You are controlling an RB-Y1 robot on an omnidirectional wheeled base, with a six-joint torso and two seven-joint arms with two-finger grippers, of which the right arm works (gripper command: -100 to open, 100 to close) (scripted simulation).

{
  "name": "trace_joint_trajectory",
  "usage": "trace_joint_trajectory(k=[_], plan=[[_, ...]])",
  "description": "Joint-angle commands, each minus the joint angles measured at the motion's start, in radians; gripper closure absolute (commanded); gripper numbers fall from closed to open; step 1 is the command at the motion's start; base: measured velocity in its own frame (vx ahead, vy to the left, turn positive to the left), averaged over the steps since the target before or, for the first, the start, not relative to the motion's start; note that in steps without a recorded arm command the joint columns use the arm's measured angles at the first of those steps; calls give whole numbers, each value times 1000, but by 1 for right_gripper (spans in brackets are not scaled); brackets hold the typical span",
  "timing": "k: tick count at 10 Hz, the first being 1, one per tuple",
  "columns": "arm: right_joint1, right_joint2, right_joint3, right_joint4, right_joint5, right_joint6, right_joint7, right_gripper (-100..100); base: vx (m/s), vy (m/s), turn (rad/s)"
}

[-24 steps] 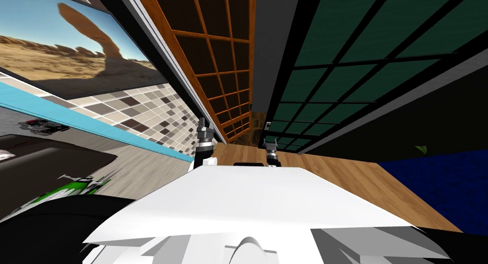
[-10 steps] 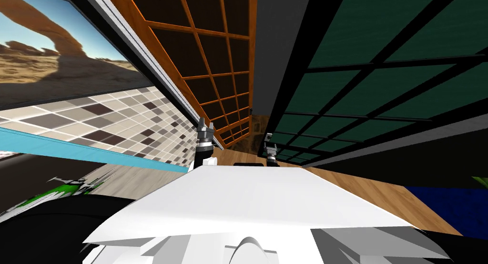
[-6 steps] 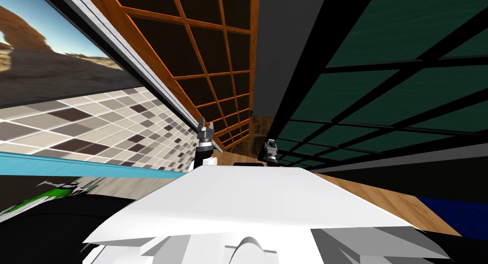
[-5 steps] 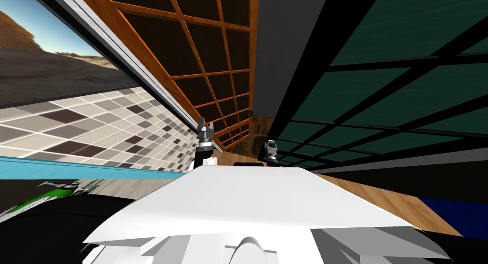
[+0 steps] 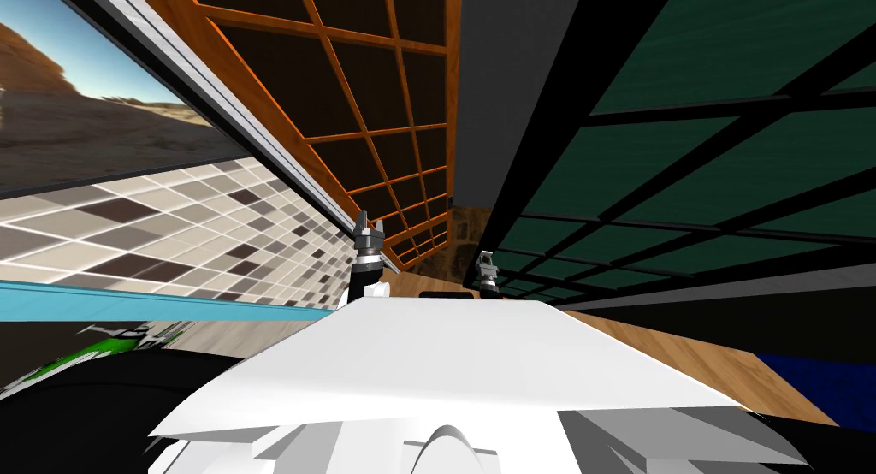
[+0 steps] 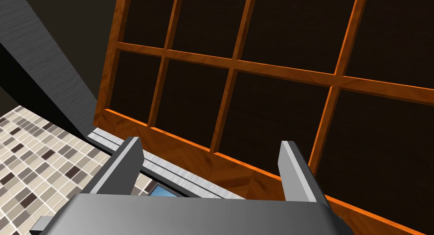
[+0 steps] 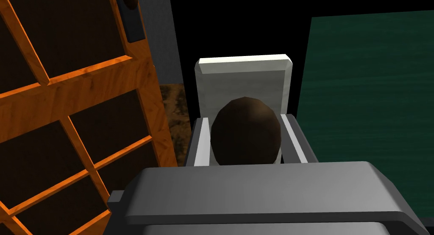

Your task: Push the door open

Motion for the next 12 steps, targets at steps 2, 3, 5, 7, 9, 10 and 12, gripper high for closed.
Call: trace_joint_trajectory(k=[2, 3, 5, 7, 9, 10, 12], plan=[[-14, 4, -30, 16, -1, -7, 4, 100, 29, -9, 43], [-26, 8, -54, 30, -2, -12, 7, 100, 106, -14, 97], [-40, 12, -84, 46, -4, -18, 11, 100, 115, -14, 53], [-57, 18, -120, 66, -5, -26, 15, 100, 93, -17, 67], [-76, 25, -161, 89, -7, -35, 20, 100, 91, -30, 71], [-76, 25, -161, 89, -7, -35, 20, 100, 71, -23, 32], [-97, 33, -206, 113, -9, -45, 26, 100, 63, -24, 63]])
